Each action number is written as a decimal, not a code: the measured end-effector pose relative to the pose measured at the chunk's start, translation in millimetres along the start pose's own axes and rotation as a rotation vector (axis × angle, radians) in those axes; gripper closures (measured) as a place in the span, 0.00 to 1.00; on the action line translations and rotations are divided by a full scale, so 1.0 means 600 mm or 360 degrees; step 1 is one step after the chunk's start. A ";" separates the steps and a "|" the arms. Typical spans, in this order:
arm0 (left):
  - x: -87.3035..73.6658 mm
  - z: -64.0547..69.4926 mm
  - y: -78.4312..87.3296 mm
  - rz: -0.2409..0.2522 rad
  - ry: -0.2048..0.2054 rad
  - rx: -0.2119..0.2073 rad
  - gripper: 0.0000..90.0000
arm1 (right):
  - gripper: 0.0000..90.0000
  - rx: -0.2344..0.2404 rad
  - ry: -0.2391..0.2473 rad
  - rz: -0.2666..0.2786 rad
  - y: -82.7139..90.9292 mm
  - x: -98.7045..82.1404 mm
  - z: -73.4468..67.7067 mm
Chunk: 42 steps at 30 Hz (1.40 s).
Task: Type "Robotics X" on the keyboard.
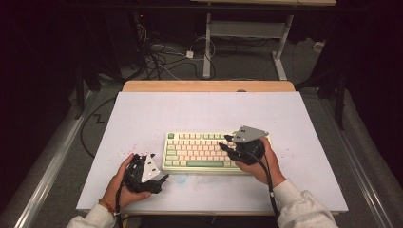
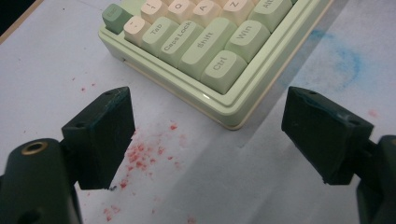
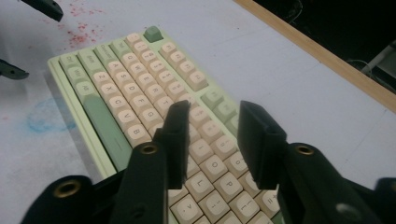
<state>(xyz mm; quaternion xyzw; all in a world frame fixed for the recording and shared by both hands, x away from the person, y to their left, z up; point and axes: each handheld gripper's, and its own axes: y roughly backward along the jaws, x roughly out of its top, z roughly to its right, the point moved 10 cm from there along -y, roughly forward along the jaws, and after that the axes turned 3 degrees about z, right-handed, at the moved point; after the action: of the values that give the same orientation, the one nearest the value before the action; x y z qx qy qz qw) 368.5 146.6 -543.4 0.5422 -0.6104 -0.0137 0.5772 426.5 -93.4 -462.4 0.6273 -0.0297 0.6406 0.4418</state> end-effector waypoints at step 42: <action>0.015 -0.002 0.011 0.0086 0.0087 0.0000 0.23 | 0.28 -0.0273 0.0072 0.0100 0.105 -0.070 0.028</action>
<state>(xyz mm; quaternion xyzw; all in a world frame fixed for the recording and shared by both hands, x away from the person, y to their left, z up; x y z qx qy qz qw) 367.4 143.5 -532.6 0.5257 -0.6087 0.0167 0.5939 394.0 -163.5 -461.5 0.5714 -0.0941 0.6632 0.4741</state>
